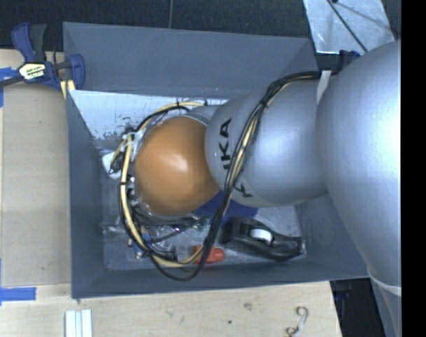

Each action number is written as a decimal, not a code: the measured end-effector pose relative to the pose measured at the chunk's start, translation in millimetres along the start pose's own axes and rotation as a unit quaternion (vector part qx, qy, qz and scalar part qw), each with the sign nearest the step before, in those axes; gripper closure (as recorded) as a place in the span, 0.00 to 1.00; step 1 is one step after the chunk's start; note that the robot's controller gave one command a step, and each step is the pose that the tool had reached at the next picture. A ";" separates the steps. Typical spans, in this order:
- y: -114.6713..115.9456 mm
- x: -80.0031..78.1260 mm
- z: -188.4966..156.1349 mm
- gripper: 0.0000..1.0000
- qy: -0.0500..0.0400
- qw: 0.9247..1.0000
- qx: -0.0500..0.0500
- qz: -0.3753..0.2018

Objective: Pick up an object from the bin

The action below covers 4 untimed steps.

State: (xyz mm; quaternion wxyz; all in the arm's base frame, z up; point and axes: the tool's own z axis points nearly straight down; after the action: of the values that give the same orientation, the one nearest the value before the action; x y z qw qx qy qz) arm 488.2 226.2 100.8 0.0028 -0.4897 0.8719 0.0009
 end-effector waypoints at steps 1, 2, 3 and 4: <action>-7.7 6.6 -9.9 0.00 0.001 0.978 0.000 -0.207; -10.1 -18.2 32.3 0.00 0.001 0.938 -0.002 -0.348; -10.1 -18.3 32.4 0.00 0.002 0.938 -0.002 -0.346; -10.2 -18.0 32.5 1.00 0.003 0.938 -0.003 -0.345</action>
Offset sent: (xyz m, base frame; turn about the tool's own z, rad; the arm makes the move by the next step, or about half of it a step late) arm 0.0022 -0.0096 0.0096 -0.4185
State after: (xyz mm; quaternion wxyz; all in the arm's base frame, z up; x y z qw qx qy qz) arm 506.4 236.4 68.4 -0.0005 -0.7606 0.6492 0.0009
